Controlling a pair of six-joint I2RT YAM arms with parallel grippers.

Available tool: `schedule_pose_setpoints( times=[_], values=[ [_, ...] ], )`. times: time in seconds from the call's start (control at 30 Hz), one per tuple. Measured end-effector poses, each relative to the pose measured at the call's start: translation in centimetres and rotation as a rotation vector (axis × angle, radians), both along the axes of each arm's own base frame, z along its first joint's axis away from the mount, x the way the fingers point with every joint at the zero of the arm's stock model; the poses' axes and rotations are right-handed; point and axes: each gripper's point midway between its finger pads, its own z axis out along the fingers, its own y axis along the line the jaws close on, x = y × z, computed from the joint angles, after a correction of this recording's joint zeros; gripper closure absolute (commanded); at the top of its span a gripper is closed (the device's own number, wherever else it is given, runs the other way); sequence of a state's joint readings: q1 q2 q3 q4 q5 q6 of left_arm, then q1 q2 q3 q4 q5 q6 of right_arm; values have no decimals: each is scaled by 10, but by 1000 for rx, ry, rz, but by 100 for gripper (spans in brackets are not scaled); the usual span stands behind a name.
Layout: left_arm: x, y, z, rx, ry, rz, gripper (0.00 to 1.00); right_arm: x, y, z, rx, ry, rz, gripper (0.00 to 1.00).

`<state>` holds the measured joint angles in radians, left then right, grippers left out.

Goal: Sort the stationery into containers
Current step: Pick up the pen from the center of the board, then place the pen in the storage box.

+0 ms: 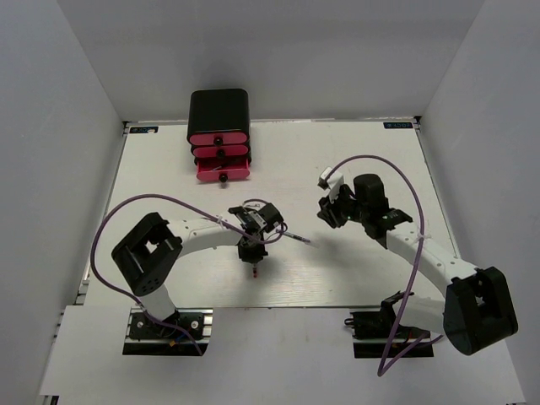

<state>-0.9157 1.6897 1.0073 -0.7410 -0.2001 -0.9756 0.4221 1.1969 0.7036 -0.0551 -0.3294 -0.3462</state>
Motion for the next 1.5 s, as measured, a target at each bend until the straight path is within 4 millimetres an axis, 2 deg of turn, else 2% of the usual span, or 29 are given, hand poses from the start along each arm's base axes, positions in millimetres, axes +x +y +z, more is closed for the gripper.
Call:
schedule_pose_setpoints(
  times=[0.1, 0.2, 0.3, 0.4, 0.5, 0.57, 0.63, 0.73, 0.87, 1.1, 1.2, 1.37, 1.5],
  values=[
    [16, 5, 7, 3, -33, 59, 100, -6, -3, -5, 4, 7, 1, 60],
    [41, 5, 27, -54, -89, 160, 100, -9, -5, -8, 6, 14, -1, 60],
    [78, 1, 64, -151, -176, 276, 100, -8, -7, -6, 11, 8, -8, 60],
    [123, -6, 107, -263, -272, 401, 100, -6, -7, 0, 24, -17, -15, 60],
    [162, -5, 144, -366, -345, 531, 100, -5, -8, 2, 31, -25, -19, 60],
    [184, 0, 159, -423, -375, 625, 100, -5, -8, 1, 32, -26, -20, 60],
    [202, 8, 166, -462, -388, 721, 100, -5, -8, 2, 36, -30, -21, 60],
    [225, 26, 163, -493, -387, 867, 100, -5, -8, 5, 42, -46, -22, 60],
    [246, 49, 147, -500, -375, 1038, 100, -8, -11, 5, 47, -60, -27, 60],
    [290, 60, 148, -549, -387, 1192, 100, -10, -15, 2, 46, -67, -37, 60],
    [298, 65, 142, -549, -378, 1238, 100, -10, -16, 3, 47, -69, -40, 60],
    [298, 76, 120, -506, -342, 1303, 100, -9, -17, 3, 46, -72, -44, 60],
    [298, 82, 113, -493, -333, 1331, 100, -8, -19, 4, 45, -80, -56, 60]
  ],
)
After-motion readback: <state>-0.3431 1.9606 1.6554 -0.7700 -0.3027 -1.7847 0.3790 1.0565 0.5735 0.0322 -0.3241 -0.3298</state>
